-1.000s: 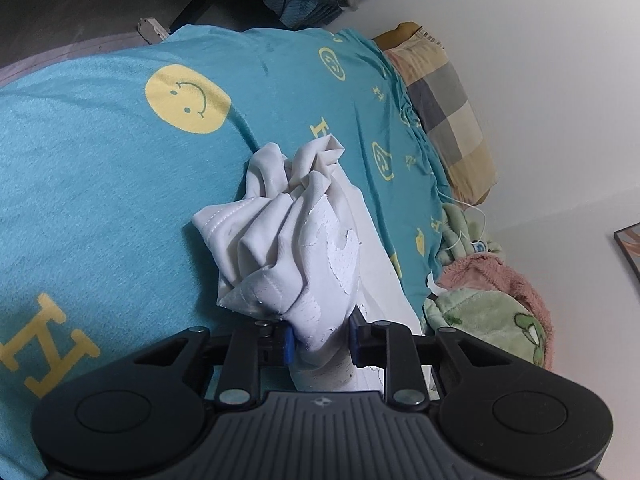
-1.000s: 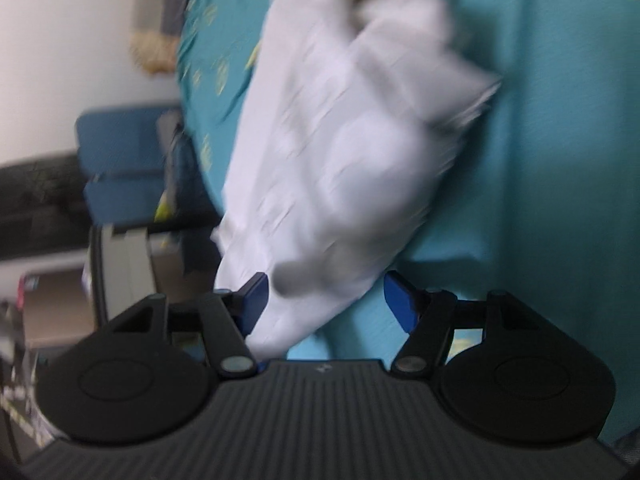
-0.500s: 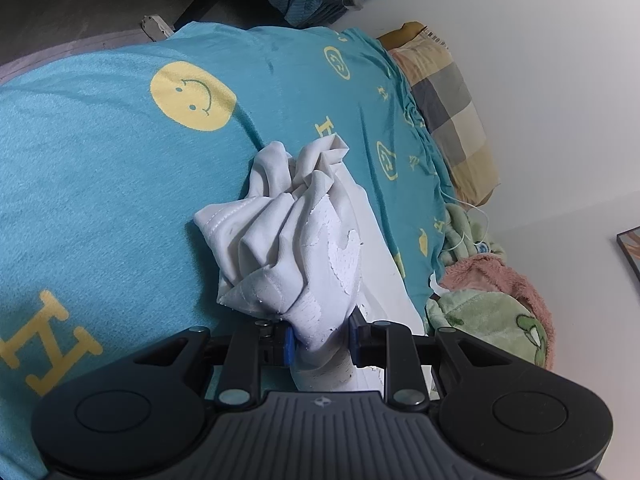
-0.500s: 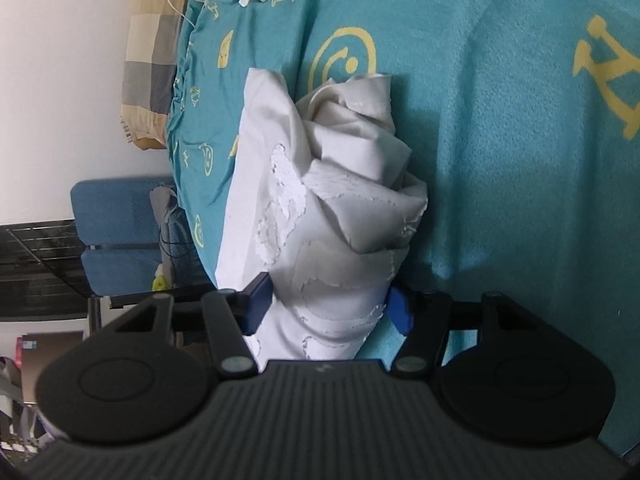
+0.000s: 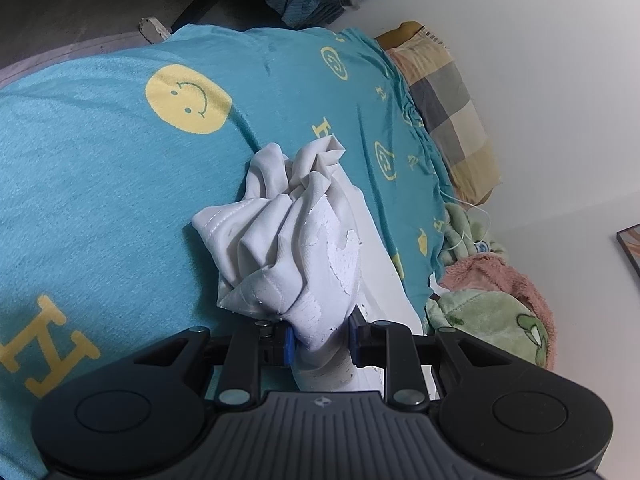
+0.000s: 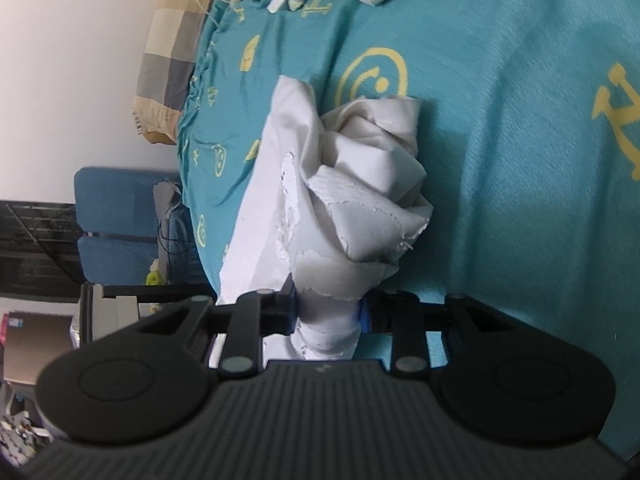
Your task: Fold clothes
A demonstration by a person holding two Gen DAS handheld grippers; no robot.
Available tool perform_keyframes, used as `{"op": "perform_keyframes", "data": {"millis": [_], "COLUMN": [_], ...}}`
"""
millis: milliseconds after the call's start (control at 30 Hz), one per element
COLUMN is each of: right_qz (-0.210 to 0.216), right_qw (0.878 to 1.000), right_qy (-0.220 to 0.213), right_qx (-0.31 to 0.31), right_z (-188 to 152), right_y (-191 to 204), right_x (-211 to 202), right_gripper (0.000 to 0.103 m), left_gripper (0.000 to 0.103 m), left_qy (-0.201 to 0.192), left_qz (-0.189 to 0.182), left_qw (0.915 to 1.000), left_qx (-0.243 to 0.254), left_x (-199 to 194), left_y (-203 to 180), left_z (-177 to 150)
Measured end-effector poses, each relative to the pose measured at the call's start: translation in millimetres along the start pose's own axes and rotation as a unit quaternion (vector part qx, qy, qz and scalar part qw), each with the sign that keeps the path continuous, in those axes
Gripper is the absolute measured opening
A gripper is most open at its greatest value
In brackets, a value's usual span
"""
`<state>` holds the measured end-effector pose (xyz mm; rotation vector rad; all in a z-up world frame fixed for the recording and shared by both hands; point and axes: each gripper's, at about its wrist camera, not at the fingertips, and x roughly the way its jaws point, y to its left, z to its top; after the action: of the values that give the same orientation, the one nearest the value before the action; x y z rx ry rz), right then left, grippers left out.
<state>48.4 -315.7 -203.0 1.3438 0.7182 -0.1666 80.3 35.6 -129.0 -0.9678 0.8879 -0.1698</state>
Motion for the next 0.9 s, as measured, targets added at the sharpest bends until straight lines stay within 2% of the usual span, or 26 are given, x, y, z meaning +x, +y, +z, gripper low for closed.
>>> {"op": "perform_keyframes", "data": {"millis": [200, 400, 533, 733, 900], "right_qz": [0.029, 0.057, 0.077, 0.107, 0.119], "right_qw": [0.999, 0.995, 0.990, 0.978, 0.959], "right_qy": [-0.024, -0.048, -0.068, -0.136, -0.208], "right_qx": [-0.036, -0.071, -0.093, -0.116, -0.149], "right_z": [24, 48, 69, 160, 241], "right_y": [37, 74, 100, 151, 183], "right_x": [-25, -50, -69, -137, -203], "right_gripper": [0.026, 0.025, 0.025, 0.025, 0.025], "left_gripper": [0.023, 0.020, 0.019, 0.019, 0.019], "left_qy": [0.002, -0.004, -0.003, 0.017, 0.051], "left_qz": [-0.008, -0.029, -0.054, -0.121, -0.196], "left_qw": [0.9998, 0.9978, 0.9943, 0.9828, 0.9660], "left_qx": [0.016, 0.059, 0.091, 0.139, 0.161], "left_x": [-10, -21, -13, 26, 72], "left_y": [-15, -84, -164, -311, -425], "left_z": [4, 18, 21, 1, -33]}}
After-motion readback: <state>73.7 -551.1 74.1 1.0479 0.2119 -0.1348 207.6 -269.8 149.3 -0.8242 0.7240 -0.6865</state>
